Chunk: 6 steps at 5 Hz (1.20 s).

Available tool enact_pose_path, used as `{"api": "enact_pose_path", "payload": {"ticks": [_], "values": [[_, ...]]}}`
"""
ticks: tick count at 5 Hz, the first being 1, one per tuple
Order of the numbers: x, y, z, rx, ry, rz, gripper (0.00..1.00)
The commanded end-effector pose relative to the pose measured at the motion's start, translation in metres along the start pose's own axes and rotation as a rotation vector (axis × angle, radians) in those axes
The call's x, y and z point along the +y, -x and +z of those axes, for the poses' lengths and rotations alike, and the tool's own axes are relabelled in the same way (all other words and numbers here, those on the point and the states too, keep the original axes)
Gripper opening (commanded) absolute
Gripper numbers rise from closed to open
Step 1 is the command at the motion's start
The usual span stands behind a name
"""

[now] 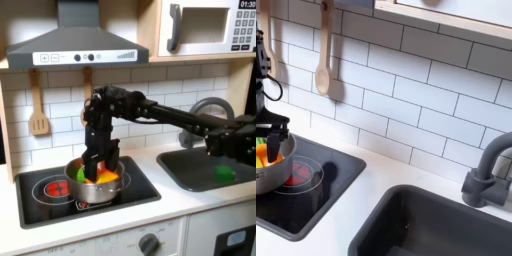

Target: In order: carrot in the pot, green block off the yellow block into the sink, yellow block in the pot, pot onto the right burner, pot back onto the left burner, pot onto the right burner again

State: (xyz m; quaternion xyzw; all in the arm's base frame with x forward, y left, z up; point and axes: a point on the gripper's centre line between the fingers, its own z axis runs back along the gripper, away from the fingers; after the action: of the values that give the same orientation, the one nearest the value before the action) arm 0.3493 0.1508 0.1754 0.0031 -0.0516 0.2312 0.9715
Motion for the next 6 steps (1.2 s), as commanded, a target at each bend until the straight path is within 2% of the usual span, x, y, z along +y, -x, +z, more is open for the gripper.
{"api": "enact_pose_path", "payload": {"ticks": [1,2,3,5,6], "values": [[-0.006,0.001,-0.011,0.044,0.025,-0.182,1.0],[-0.003,0.001,-0.012,0.054,0.0,-0.252,1.0],[-0.002,0.002,-0.01,0.039,0.022,-0.246,1.0],[-0.015,0.01,-0.016,0.041,0.059,-0.301,1.0],[-0.02,0.019,-0.019,0.056,0.067,-0.319,1.0]]}}
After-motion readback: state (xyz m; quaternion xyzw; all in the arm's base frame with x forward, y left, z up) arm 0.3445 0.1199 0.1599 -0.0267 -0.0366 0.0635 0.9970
